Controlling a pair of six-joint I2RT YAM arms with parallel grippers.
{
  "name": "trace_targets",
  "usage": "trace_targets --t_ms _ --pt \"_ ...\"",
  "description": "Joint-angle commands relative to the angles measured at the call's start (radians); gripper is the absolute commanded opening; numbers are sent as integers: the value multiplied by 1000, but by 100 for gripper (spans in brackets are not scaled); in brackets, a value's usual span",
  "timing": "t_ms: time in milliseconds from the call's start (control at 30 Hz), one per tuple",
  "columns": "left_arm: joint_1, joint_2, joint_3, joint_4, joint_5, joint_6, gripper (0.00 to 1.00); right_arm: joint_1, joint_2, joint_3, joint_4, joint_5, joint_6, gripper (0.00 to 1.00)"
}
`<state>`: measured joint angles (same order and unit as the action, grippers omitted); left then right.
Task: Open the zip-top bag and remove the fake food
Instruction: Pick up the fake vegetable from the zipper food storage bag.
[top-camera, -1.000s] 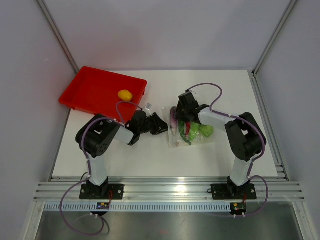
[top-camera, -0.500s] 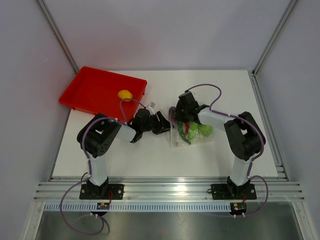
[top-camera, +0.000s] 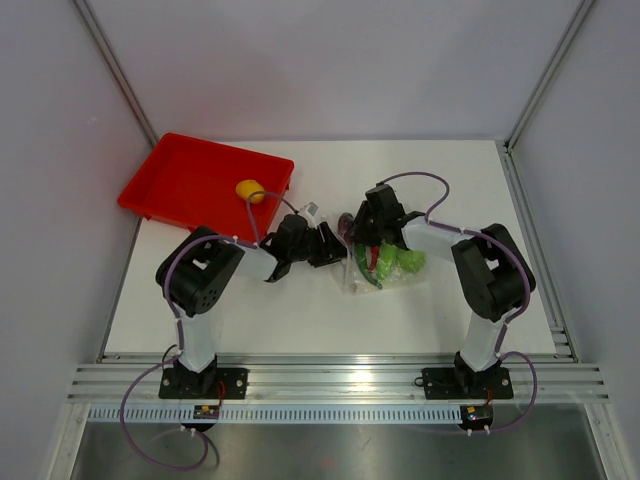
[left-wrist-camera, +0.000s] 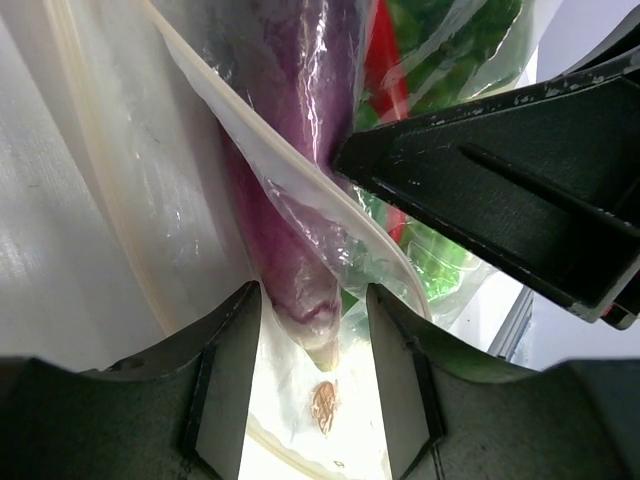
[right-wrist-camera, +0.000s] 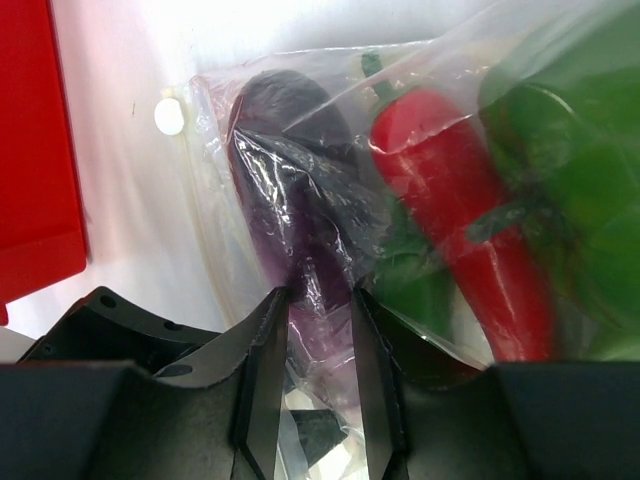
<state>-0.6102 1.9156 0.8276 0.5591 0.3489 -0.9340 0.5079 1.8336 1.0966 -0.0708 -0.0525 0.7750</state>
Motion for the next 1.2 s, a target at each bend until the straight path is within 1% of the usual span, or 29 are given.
trace_targets --t_ms 0,133,167,333,633,833,1033,1100,1133,1167 --pt "-6 -23 12 8 -45 34 49 -11 -26 -10 11 -34 10 38" --pt "-6 -58 -18 13 -73 35 46 -12 -48 -14 -6 3 -5 38" --pt "-6 -70 -21 -11 -80 41 43 -12 -51 -14 -10 3 -5 37" --pt "-6 -105 -39 -22 -125 55 43 -12 -68 -18 -20 16 -16 36" --pt "-11 -64 11 -42 -120 107 43 -12 -80 -21 -29 36 -33 35" --pt "-20 -67 71 -135 -143 193 45 -12 -79 -17 -44 46 -39 34" --pt "-40 -66 116 -206 -194 242 45 -12 -103 -29 -40 46 -37 33" --pt "-48 -53 137 -237 -208 250 45 -12 -108 -33 -41 46 -40 31" --pt "-52 -41 169 -279 -205 261 45 -12 -106 -34 -41 46 -42 27" --pt "-56 -27 188 -301 -212 265 45 -12 -105 -34 -47 46 -42 27"
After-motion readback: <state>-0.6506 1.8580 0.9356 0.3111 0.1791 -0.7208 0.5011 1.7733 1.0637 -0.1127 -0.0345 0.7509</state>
